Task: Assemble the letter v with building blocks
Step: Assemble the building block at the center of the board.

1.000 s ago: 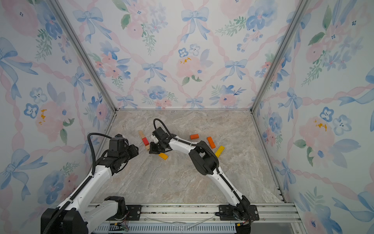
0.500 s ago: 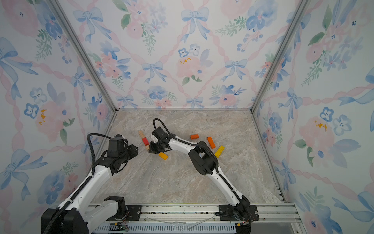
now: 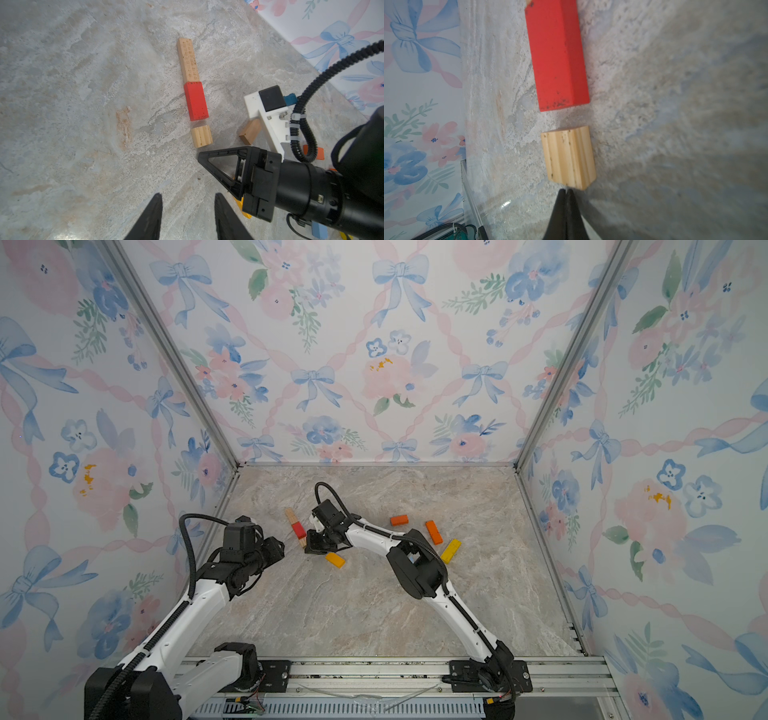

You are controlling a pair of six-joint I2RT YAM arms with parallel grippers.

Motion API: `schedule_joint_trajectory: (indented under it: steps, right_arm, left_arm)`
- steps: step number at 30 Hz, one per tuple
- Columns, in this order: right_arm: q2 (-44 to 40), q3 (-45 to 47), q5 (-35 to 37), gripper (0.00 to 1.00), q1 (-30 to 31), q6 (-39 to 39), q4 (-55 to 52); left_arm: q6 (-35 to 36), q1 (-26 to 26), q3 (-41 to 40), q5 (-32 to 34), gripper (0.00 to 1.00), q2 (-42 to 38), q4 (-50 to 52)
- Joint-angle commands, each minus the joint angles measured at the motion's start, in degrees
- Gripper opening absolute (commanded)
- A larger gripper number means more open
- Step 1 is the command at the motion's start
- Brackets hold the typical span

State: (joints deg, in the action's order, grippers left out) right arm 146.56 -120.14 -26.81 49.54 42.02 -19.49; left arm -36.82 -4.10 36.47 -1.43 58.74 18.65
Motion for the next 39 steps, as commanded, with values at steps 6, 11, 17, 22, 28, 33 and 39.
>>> schedule_joint_trajectory:
  steps: [6,11,17,22,28,33,39]
  right_arm:
    - [3.41,-1.23,1.06,0.00,-0.59,0.51,-2.72]
    - [3.95,-2.02,1.10,0.00,-0.76,0.34,-3.10]
    - [4.41,-2.56,1.27,0.00,-0.85,0.30,-3.20]
    - [4.60,-2.56,1.41,0.00,-0.84,0.52,-3.10]
    - [4.88,-2.74,1.50,0.00,-0.92,0.65,-2.93]
    - [5.16,-3.13,1.76,0.00,-1.02,0.61,-3.15]
    - [5.49,-3.69,1.93,0.00,-1.20,0.45,-3.52]
  left_arm:
    - [-1.60,0.41,-1.57,-1.29,0.44,0.09,-1.17]
    - [-1.59,0.41,-1.59,-1.26,0.44,-0.03,-1.13]
    - [-1.68,0.41,-1.90,-1.21,0.44,-0.43,-1.16]
    - [-1.85,0.41,-2.12,-1.24,0.44,-0.48,-1.16]
    - [-1.87,0.41,-2.24,-1.24,0.44,-0.64,-1.12]
    - [-2.25,0.41,-2.28,-1.47,0.44,-0.74,-1.17]
    - [-2.30,0.41,-2.37,-1.63,0.44,-0.73,-1.18]
